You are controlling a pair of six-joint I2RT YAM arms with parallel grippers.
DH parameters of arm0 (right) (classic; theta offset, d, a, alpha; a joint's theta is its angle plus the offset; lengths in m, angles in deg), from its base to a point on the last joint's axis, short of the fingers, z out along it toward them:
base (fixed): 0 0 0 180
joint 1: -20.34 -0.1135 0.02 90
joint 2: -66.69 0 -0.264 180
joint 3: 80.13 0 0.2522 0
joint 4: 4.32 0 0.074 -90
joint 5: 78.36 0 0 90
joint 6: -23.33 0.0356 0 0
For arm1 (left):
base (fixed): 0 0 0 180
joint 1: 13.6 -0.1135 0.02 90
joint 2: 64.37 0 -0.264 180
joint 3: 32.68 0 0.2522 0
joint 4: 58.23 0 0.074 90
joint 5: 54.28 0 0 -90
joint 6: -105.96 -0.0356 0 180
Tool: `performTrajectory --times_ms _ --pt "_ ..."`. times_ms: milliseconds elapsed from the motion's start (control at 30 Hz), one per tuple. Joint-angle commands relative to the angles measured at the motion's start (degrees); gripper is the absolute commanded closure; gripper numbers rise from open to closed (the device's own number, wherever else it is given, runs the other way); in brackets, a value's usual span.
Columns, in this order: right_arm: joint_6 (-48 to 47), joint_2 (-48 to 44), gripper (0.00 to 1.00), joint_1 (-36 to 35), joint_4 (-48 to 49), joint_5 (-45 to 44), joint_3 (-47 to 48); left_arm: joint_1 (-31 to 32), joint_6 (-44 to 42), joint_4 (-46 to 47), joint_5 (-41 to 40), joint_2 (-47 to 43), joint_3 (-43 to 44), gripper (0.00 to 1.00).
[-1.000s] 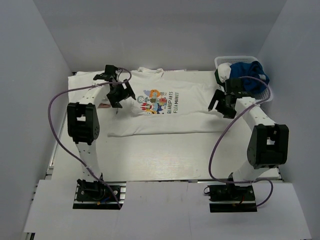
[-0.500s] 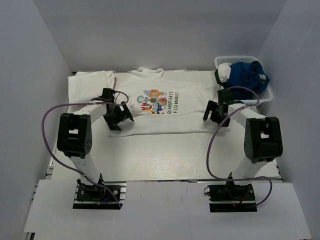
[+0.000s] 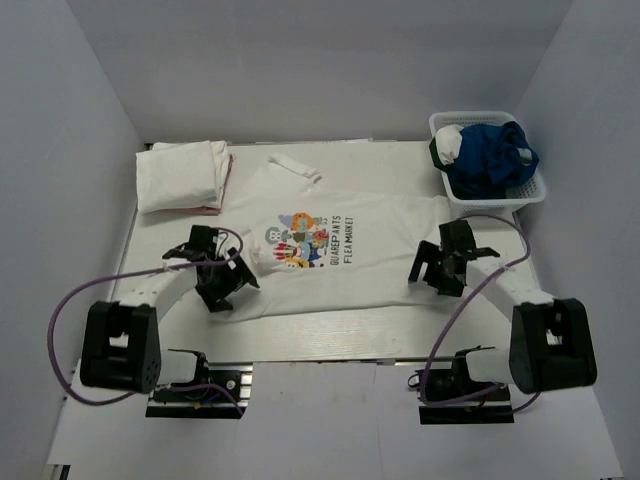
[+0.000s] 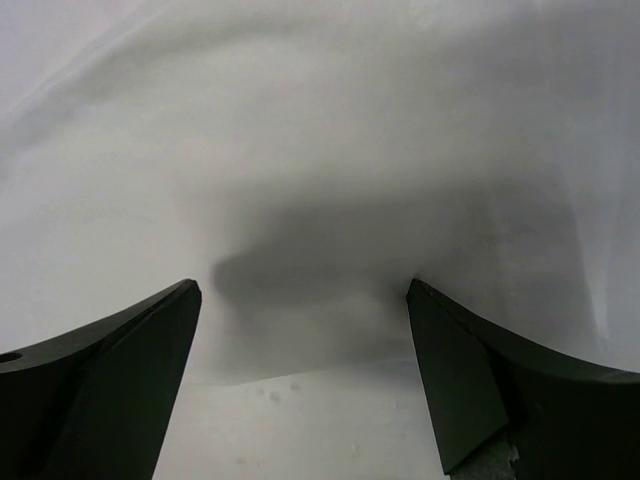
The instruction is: Fold and stack the t-shirts
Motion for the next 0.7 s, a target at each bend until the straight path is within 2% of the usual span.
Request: performTrajectory --times_ms 0,33,133,233,500,667 --pt "3.6 -5.5 0.1 -2.3 -10.3 7.8 -5.8 0.7 4.6 -13.1 1.5 -7.5 -5.1 0.0" --pt "3.9 -10.4 0.1 -3.0 -10.8 8.2 -6.6 0.7 4.6 -14.1 3.2 -12.6 -5.1 0.0" --pt "3.4 -16.5 0.1 -4.4 -12.9 8.7 -4.8 0.7 4.5 -16.7 3.3 -19.0 -0.4 0.0" --pt "3.7 -17.8 0.1 -4.5 -11.6 8.1 -2.1 1.2 1.3 -14.9 7.0 -19.0 4.7 0.0" --pt "5.4 -12.0 0.1 -4.3 -4.4 9.0 2.3 3.6 -1.4 -3.9 13.9 -6.8 5.0 0.0" --pt "5.4 -10.2 0.1 -4.3 -4.2 8.2 4.5 6.5 -2.6 -1.5 12.0 1.4 9.4 0.0"
